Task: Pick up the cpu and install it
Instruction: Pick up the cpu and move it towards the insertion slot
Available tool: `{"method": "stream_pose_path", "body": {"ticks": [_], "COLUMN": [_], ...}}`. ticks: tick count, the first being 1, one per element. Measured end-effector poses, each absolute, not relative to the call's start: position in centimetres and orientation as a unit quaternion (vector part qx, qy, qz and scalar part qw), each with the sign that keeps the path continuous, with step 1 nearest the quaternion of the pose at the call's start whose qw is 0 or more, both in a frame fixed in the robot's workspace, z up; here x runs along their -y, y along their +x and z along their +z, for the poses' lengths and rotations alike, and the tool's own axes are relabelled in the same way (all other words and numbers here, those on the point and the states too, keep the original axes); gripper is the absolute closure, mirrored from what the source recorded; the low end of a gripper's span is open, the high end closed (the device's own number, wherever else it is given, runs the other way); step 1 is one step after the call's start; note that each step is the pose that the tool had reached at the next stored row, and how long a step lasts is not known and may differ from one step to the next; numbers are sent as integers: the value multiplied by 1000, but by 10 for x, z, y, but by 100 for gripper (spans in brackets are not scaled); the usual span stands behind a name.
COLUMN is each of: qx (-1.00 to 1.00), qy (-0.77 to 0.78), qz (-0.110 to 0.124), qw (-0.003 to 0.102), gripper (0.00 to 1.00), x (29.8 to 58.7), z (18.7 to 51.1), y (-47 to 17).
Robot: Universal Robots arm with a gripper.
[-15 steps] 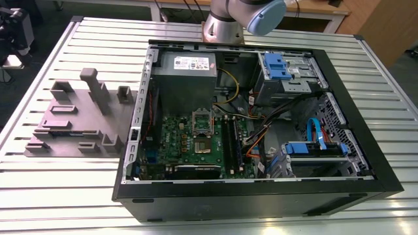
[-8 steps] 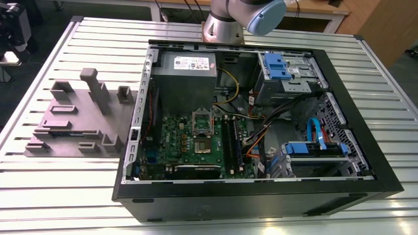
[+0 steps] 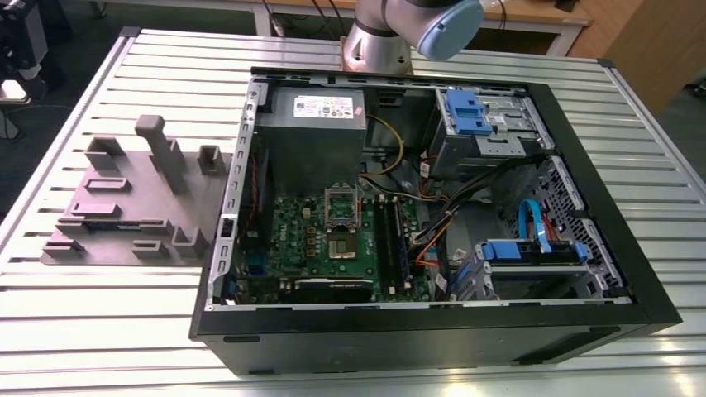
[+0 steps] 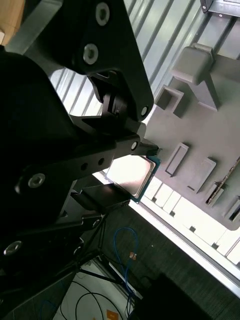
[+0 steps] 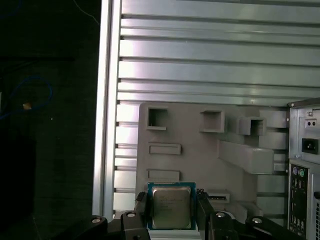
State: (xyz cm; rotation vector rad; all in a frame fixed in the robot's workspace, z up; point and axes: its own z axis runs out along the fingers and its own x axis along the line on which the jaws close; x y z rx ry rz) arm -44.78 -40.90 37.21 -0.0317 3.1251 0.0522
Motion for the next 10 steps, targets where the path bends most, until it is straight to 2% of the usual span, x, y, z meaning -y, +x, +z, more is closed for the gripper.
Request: {"method": "stream_pose_path", "body": {"ticks": [10], "qx": [-1000], "qy": [-10], "qz": [17], "qw": [8], "gripper": [53], "x": [409], "z": [373], "y": [-445]}}
